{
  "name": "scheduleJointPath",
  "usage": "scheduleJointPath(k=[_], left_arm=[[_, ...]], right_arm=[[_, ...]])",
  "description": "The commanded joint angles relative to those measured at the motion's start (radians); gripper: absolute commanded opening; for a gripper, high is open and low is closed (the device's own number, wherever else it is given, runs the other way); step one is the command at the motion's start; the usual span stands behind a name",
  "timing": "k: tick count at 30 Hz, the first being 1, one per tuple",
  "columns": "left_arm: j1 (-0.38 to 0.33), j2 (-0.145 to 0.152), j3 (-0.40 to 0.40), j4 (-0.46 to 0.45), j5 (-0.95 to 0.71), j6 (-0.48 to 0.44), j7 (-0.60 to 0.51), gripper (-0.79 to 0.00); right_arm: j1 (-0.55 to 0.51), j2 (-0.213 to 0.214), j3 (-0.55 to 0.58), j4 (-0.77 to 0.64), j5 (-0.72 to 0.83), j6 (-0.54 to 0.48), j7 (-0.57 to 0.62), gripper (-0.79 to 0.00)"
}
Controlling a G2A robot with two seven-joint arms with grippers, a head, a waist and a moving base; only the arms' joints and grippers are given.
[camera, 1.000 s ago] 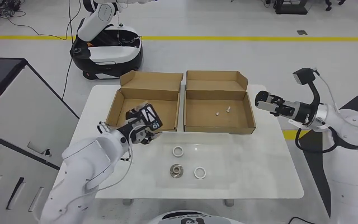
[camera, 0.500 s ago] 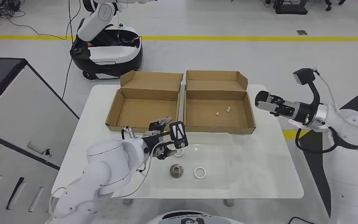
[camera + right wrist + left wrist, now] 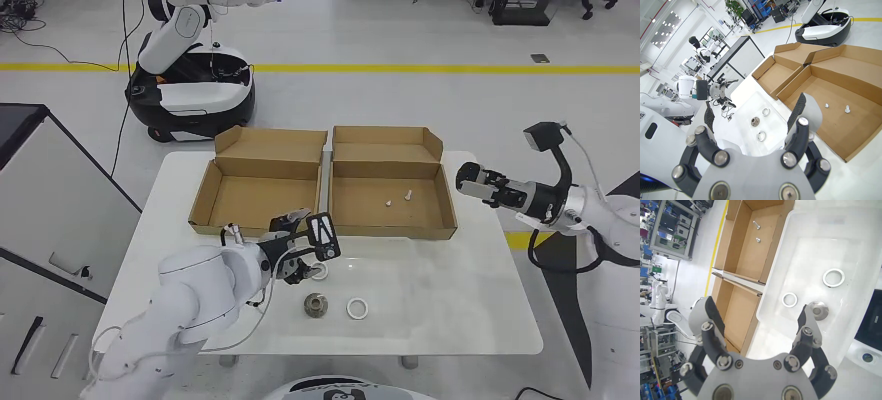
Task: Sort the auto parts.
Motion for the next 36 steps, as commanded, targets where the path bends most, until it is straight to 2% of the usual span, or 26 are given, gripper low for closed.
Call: scheduleJointPath(k=[1, 7, 10, 11, 15, 21, 24, 29, 36], left_arm=[[0.000, 0.000, 0.000, 0.000, 0.000, 0.000, 0.000, 0.000], [-0.008, 0.001, 0.005, -0.001, 0.004, -0.012, 0.016, 0.000], [-0.052, 0.008, 0.069, 0.020, 0.012, -0.001, 0.001, 0.000], [-0.073, 0.009, 0.092, 0.044, -0.006, 0.030, -0.030, 0.000], [-0.229, 0.013, 0.236, 0.101, -0.140, 0.148, -0.148, 0.000], [-0.558, -0.003, 0.476, 0.206, -0.413, 0.349, -0.349, 0.000], [-0.697, -0.016, 0.582, 0.275, -0.507, 0.368, -0.368, 0.000], [-0.830, -0.041, 0.702, 0.370, -0.617, 0.390, -0.368, 0.000], [-0.927, -0.079, 0.835, 0.443, -0.690, 0.427, -0.368, 0.000]], right_arm=[[0.000, 0.000, 0.000, 0.000, 0.000, 0.000, 0.000, 0.000], [0.000, 0.000, 0.000, 0.000, 0.000, 0.000, 0.000, 0.000], [0.000, 0.000, 0.000, 0.000, 0.000, 0.000, 0.000, 0.000], [0.000, 0.000, 0.000, 0.000, 0.000, 0.000, 0.000, 0.000], [0.000, 0.000, 0.000, 0.000, 0.000, 0.000, 0.000, 0.000], [0.000, 0.000, 0.000, 0.000, 0.000, 0.000, 0.000, 0.000], [0.000, 0.000, 0.000, 0.000, 0.000, 0.000, 0.000, 0.000], [0.000, 0.000, 0.000, 0.000, 0.000, 0.000, 0.000, 0.000], [0.000, 0.000, 0.000, 0.000, 0.000, 0.000, 0.000, 0.000]])
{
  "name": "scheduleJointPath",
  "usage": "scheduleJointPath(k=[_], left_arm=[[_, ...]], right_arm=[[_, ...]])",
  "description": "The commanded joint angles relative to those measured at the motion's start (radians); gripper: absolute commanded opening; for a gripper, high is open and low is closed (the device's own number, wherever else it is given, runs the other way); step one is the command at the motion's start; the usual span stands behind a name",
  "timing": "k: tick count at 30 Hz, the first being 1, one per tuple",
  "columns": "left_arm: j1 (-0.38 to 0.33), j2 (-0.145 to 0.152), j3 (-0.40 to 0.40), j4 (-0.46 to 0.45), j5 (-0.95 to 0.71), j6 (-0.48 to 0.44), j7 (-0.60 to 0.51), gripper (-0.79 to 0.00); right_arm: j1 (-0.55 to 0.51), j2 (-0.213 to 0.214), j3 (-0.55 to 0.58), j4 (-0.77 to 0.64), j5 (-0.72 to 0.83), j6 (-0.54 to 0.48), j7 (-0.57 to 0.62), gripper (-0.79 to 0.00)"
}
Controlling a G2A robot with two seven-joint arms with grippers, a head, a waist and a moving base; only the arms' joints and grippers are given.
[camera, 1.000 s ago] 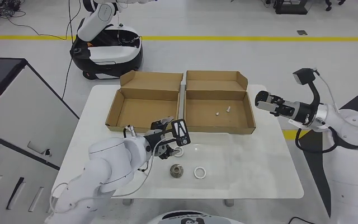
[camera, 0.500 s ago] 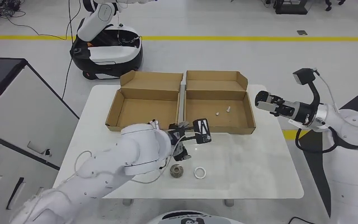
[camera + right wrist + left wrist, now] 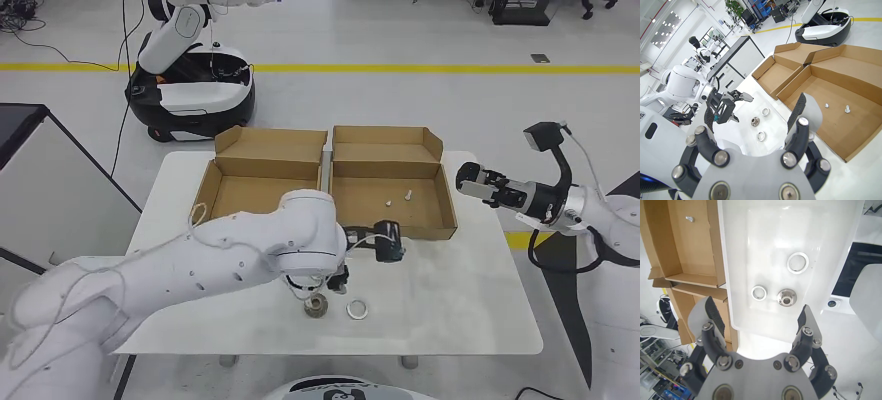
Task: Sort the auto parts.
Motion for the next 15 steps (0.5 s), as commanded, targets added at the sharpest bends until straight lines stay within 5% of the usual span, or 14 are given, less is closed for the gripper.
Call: scheduleJointPath(k=[1, 15], left_arm=[[-0.018, -0.012, 0.036, 0.018, -0.019, 0.006, 0.000, 0.000], [-0.035, -0.109, 0.117, 0.137, -0.060, 0.018, 0.018, 0.000]], right_arm=[[0.000, 0.000, 0.000, 0.000, 0.000, 0.000, 0.000, 0.000], [0.000, 0.000, 0.000, 0.000, 0.000, 0.000, 0.000, 0.000]])
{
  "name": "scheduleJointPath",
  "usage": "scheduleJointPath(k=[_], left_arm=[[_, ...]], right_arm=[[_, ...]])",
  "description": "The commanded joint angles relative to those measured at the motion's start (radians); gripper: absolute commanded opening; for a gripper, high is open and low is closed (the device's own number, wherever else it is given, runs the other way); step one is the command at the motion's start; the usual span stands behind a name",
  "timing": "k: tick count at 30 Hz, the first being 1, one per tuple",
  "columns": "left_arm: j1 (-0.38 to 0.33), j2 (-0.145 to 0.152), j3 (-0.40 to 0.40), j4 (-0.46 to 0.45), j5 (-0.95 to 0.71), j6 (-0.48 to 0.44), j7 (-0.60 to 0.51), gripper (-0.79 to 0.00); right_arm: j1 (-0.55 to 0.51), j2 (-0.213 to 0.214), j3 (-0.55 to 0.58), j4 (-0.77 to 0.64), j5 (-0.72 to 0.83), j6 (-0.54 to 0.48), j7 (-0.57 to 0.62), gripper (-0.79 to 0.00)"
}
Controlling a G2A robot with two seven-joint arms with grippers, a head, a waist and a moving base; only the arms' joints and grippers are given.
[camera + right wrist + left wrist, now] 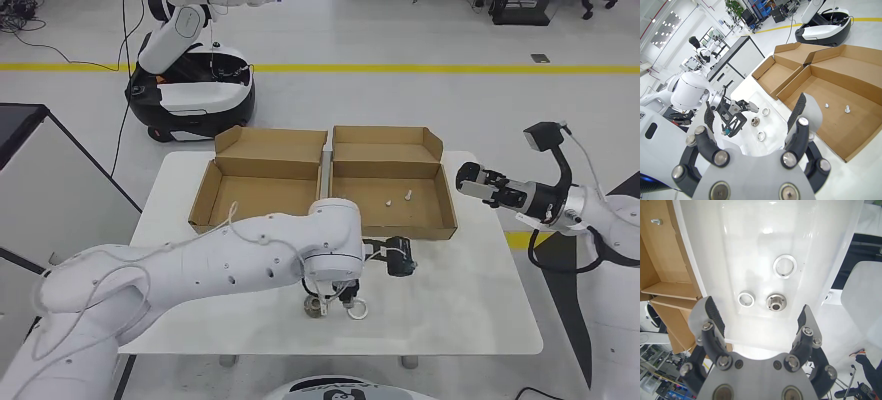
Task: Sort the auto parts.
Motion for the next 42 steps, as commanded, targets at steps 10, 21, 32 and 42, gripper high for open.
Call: scheduleJointPath(k=[10, 21, 32, 42], left_arm=[[-0.001, -0.029, 0.008, 0.039, -0.007, -0.001, -0.005, 0.000], [0.048, -0.030, 0.002, 0.061, 0.042, -0.010, 0.063, 0.000], [0.096, -0.072, 0.008, 0.128, 0.064, -0.061, 0.066, -0.055], [0.125, -0.093, 0.008, 0.179, 0.063, -0.083, 0.064, -0.345]], right_arm=[[0.000, 0.000, 0.000, 0.000, 0.000, 0.000, 0.000, 0.000], [0.000, 0.000, 0.000, 0.000, 0.000, 0.000, 0.000, 0.000], [0.000, 0.000, 0.000, 0.000, 0.000, 0.000, 0.000, 0.000], [0.000, 0.000, 0.000, 0.000, 0.000, 0.000, 0.000, 0.000]])
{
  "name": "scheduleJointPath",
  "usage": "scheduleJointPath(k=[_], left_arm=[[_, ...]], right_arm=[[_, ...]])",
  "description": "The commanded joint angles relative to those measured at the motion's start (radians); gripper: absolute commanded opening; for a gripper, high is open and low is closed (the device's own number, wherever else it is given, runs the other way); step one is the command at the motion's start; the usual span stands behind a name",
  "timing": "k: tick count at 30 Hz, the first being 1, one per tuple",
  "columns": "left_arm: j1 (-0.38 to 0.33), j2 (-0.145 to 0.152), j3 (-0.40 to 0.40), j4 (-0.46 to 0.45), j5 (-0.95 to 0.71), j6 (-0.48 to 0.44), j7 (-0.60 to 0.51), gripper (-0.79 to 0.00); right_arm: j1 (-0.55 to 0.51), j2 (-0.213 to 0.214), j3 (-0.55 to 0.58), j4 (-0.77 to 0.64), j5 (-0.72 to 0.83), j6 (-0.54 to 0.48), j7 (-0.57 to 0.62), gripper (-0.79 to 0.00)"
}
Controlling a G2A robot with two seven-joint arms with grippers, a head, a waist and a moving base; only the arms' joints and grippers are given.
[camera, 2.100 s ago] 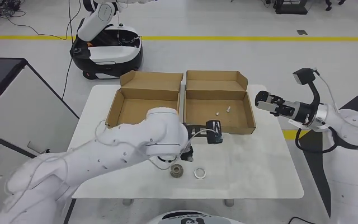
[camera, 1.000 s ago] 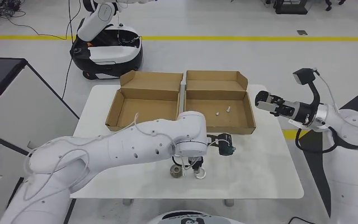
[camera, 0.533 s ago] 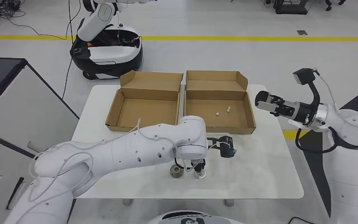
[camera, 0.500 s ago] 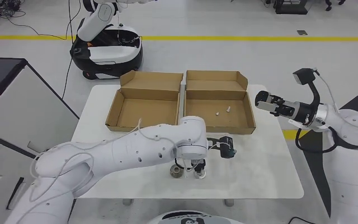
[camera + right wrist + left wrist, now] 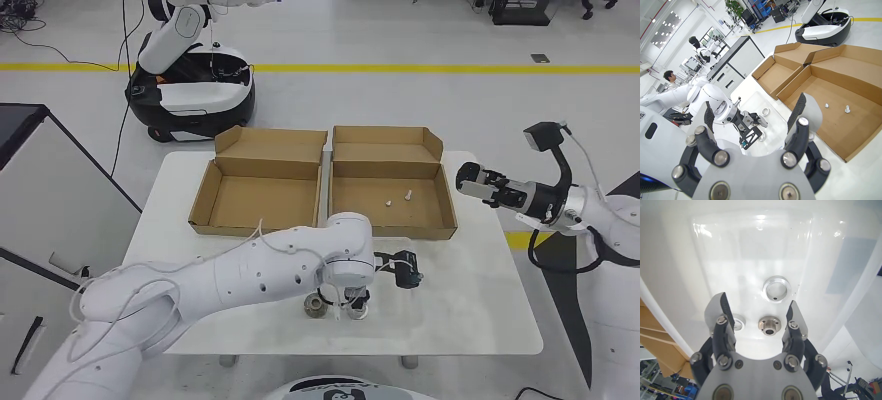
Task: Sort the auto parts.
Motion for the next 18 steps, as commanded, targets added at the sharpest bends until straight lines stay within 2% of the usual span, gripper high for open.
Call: scheduleJointPath(k=[1, 18], left_arm=[[0.007, -0.004, 0.000, 0.010, 0.000, -0.005, -0.003, -0.345], [0.044, -0.038, 0.000, 0.103, -0.013, -0.043, -0.012, -0.428]], right_arm=[[0.000, 0.000, 0.000, 0.000, 0.000, 0.000, 0.000, 0.000], [0.000, 0.000, 0.000, 0.000, 0.000, 0.000, 0.000, 0.000]])
